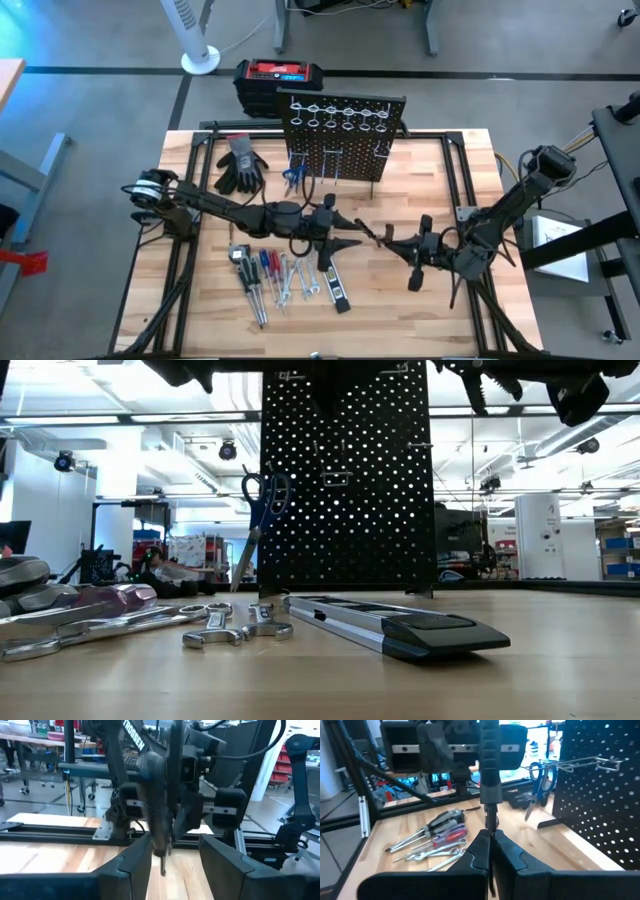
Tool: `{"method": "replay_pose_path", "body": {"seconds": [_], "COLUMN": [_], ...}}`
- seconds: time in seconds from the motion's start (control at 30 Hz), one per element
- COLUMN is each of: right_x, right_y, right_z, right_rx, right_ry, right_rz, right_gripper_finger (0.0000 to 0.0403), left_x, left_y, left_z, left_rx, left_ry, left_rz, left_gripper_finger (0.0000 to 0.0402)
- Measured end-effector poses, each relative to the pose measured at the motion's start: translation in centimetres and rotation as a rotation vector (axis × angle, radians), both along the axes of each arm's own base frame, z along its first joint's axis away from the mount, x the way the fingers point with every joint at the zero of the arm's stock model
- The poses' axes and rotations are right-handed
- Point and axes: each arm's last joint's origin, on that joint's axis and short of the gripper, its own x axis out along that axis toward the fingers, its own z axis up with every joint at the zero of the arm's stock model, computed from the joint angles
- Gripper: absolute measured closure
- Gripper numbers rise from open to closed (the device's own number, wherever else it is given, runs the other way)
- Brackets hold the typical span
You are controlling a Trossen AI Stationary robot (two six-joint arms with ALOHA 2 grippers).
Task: Hang tools onto peg board
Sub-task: Hang the black stripping pliers on the peg board
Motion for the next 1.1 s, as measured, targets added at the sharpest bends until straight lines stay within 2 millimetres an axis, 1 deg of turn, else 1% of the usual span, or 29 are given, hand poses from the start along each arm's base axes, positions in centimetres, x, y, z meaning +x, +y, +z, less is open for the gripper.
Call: {"method": "replay_pose_path", "body": {"seconds": [0.17, 0.27, 0.43, 0.53, 0.7, 0.73, 0.87, 0.97, 1.1], "right_x": [0.0, 0.0, 0.0, 0.0, 0.0, 0.0, 0.0, -0.1, -0.5], "right_y": [0.0, 0.0, 0.0, 0.0, 0.0, 0.0, 0.0, -0.2, -0.4], "right_z": [0.0, 0.0, 0.0, 0.0, -0.1, -0.1, -0.1, 0.1, 1.3], "right_rx": [-0.005, -0.012, -0.024, -0.028, -0.045, -0.047, -0.053, -0.057, -0.037], "right_ry": [0.003, 0.004, 0.008, 0.009, 0.017, 0.018, 0.017, 0.003, -0.037], "right_rz": [0.001, -0.001, 0.005, 0.005, 0.004, 0.008, -0.003, -0.055, -0.096], "right_gripper_finger": [0.0403, 0.0403, 0.0403, 0.0403, 0.0403, 0.0403, 0.0402, 0.0393, 0.0369], "left_x": [0.3, 0.3, 0.3, 0.4, 0.7, 0.7, 0.8, 0.9, 1.0], "left_y": [0.2, 0.2, 0.2, 0.2, -0.1, -0.1, -0.1, 0.0, 0.0], "left_z": [0.2, 0.0, 0.2, 0.7, 1.5, 1.5, 1.8, 2.2, 3.1], "left_rx": [0.004, 0.007, 0.032, 0.060, 0.101, 0.109, 0.130, 0.136, 0.166], "left_ry": [0.043, 0.063, 0.046, 0.029, 0.003, 0.001, 0.003, 0.012, 0.016], "left_rz": [0.072, 0.079, 0.080, 0.080, 0.017, 0.015, 0.013, 0.024, 0.028], "left_gripper_finger": [0.0248, 0.0248, 0.0251, 0.0282, 0.0375, 0.0381, 0.0381, 0.0381, 0.0381]}}
